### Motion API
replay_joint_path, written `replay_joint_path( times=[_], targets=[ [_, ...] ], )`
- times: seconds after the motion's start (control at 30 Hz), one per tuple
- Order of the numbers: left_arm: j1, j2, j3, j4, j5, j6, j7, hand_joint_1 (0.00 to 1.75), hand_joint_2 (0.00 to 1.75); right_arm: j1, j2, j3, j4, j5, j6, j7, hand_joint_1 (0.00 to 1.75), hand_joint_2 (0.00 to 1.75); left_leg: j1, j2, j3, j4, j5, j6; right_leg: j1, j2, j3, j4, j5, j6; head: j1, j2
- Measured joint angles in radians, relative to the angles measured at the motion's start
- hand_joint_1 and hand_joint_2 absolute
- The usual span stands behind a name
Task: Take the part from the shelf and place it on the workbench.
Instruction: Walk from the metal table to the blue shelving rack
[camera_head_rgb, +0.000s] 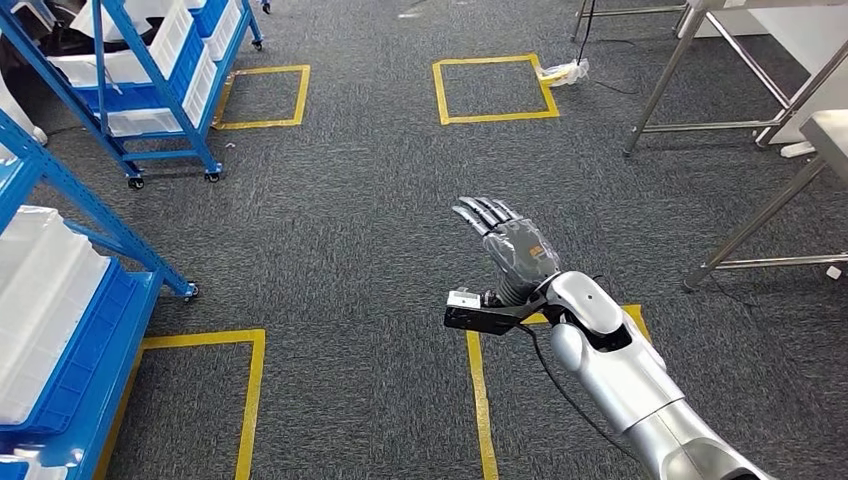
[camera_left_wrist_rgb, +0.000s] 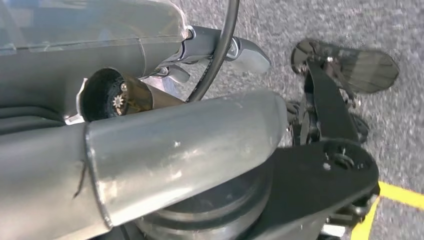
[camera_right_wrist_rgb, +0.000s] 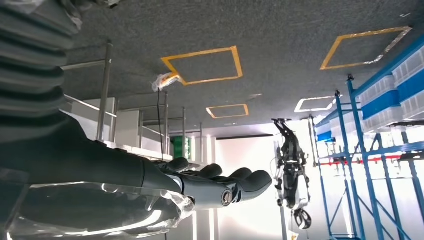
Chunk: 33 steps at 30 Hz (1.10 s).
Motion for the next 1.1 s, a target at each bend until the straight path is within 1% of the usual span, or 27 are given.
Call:
replay_joint_path(
  times=[0.1,0.3,0.33,0.43,0.5,0.6,0.67,0.7,0.73,0.77,0.8,0.87,0.9,0.93,0.97,1.0,1.03,1.07,1.1],
  targets=[
    [0.000,0.000,0.000,0.000,0.000,0.000,0.001,0.00,0.00,0.000,0.000,-0.001,0.006,0.000,0.002,0.001,0.00,0.00,0.001,0.001,0.000,-0.003,0.003,-0.006,0.001,0.000,-0.001,0.001,0.001,-0.001,0.000,0.000],
    [0.000,0.001,0.000,0.000,0.000,0.000,0.002,0.00,0.00,-0.001,0.000,-0.003,0.013,0.000,0.004,0.001,0.00,0.00,0.002,0.001,-0.001,-0.004,0.003,-0.024,0.002,0.000,-0.002,0.003,0.000,-0.002,0.000,0.000],
    [0.000,0.001,0.000,0.000,0.000,-0.001,0.002,0.00,0.00,-0.002,0.000,-0.003,0.014,0.000,0.004,0.001,0.00,0.00,0.002,0.001,-0.001,-0.004,0.004,-0.026,0.002,0.000,-0.002,0.003,0.001,-0.002,0.000,0.000],
    [0.000,0.001,0.000,0.000,0.000,-0.001,0.002,0.00,0.00,-0.004,0.000,-0.004,0.017,0.000,0.004,0.001,0.00,0.00,0.002,0.001,-0.002,-0.003,0.004,-0.026,0.001,-0.001,-0.002,0.003,0.001,-0.001,0.000,0.000],
    [0.000,0.002,0.000,0.000,0.000,0.000,0.002,0.00,0.00,-0.005,0.000,-0.005,0.018,0.000,0.004,0.001,0.00,0.00,0.000,0.001,-0.004,0.002,0.003,-0.025,-0.001,-0.001,-0.002,0.002,0.002,0.000,0.000,0.000],
    [0.000,0.004,0.000,0.000,0.000,0.000,0.002,0.00,0.00,-0.005,0.000,-0.006,0.020,0.000,0.004,0.002,0.00,0.00,-0.001,0.001,-0.010,0.013,0.000,-0.018,-0.004,-0.001,-0.004,0.002,0.004,0.004,0.000,0.000],
    [0.000,0.004,0.000,0.000,0.000,0.000,0.002,0.00,0.00,-0.005,0.000,-0.006,0.021,0.001,0.004,0.003,0.00,0.00,-0.002,0.002,-0.011,0.008,0.000,-0.010,-0.003,-0.001,-0.003,0.010,0.013,0.010,0.000,0.000],
    [0.000,0.004,0.000,0.000,0.000,0.000,0.002,0.00,0.00,-0.005,0.000,-0.007,0.021,0.001,0.004,0.004,0.00,0.00,0.000,0.005,-0.006,0.000,0.002,-0.003,-0.001,-0.002,-0.003,0.015,0.017,0.013,0.000,0.000],
    [0.000,0.004,0.000,0.000,0.000,0.000,0.001,0.00,0.00,-0.006,0.000,-0.008,0.022,0.001,0.004,0.004,0.00,0.00,0.003,0.009,0.001,-0.011,0.007,0.003,0.001,-0.009,-0.005,0.024,0.013,0.016,0.001,0.000],
    [0.000,0.003,0.000,0.000,0.000,0.001,0.001,0.00,0.00,-0.008,0.000,-0.010,0.022,0.001,0.004,0.004,0.00,0.00,0.006,0.013,0.008,-0.020,0.013,0.008,0.002,-0.017,-0.013,0.042,-0.005,0.019,0.003,0.000],
    [0.000,0.003,0.000,0.000,0.000,0.001,0.000,0.00,0.00,-0.011,0.000,-0.011,0.022,0.001,0.004,0.004,0.00,0.00,0.008,0.018,0.012,-0.027,0.019,0.010,0.001,-0.027,-0.028,0.076,-0.036,0.021,0.005,0.000],
    [0.001,0.003,0.000,0.000,0.000,0.001,0.000,0.00,0.00,-0.012,0.001,-0.014,0.023,0.001,0.004,0.004,0.00,0.00,0.008,0.025,0.006,-0.030,0.026,0.008,-0.006,-0.039,-0.076,0.189,-0.109,0.030,0.007,0.000],
    [0.002,0.003,0.000,0.000,0.000,0.001,0.000,0.00,0.00,-0.010,0.002,-0.014,0.025,0.001,0.004,0.004,0.00,0.00,0.009,0.027,0.002,-0.030,0.029,0.005,-0.011,-0.041,-0.095,0.237,-0.132,0.035,0.007,0.000],
    [0.002,0.004,0.000,0.000,0.000,0.001,0.000,0.00,0.00,-0.008,0.002,-0.015,0.026,0.001,0.004,0.004,0.00,0.00,0.011,0.028,-0.002,-0.029,0.031,0.001,-0.018,-0.042,-0.100,0.258,-0.139,0.041,0.007,0.000],
    [0.002,0.004,0.000,0.000,0.000,0.001,0.000,0.00,0.00,-0.006,0.002,-0.015,0.028,0.001,0.004,0.004,0.00,0.00,0.014,0.028,-0.006,-0.027,0.032,-0.003,-0.025,-0.043,-0.086,0.238,-0.124,0.049,0.007,0.000],
    [0.003,0.005,0.000,0.000,0.000,0.002,0.000,0.00,0.00,-0.005,0.001,-0.016,0.029,0.001,0.004,0.005,0.00,0.00,0.018,0.028,-0.009,-0.023,0.031,-0.009,-0.033,-0.043,-0.055,0.183,-0.096,0.056,0.007,0.000],
    [0.003,0.005,0.000,0.000,0.000,0.001,0.000,0.00,0.00,-0.005,0.001,-0.016,0.029,0.001,0.004,0.005,0.00,0.00,0.022,0.028,-0.013,-0.016,0.029,-0.017,-0.041,-0.039,-0.018,0.114,-0.070,0.065,0.007,0.000],
    [0.002,0.006,0.000,0.000,0.000,0.001,0.000,0.00,0.00,-0.006,0.001,-0.017,0.030,0.002,0.005,0.004,0.00,0.00,0.024,0.027,-0.017,-0.007,0.026,-0.027,-0.042,-0.032,0.010,0.056,-0.058,0.069,0.008,0.000],
    [0.001,0.008,-0.001,0.001,0.000,0.001,0.000,0.00,0.00,-0.006,0.002,-0.017,0.030,0.003,0.005,0.004,0.00,0.00,0.025,0.026,-0.022,0.000,0.023,-0.037,-0.041,-0.027,0.026,0.023,-0.054,0.064,0.007,0.000]
  ],
)
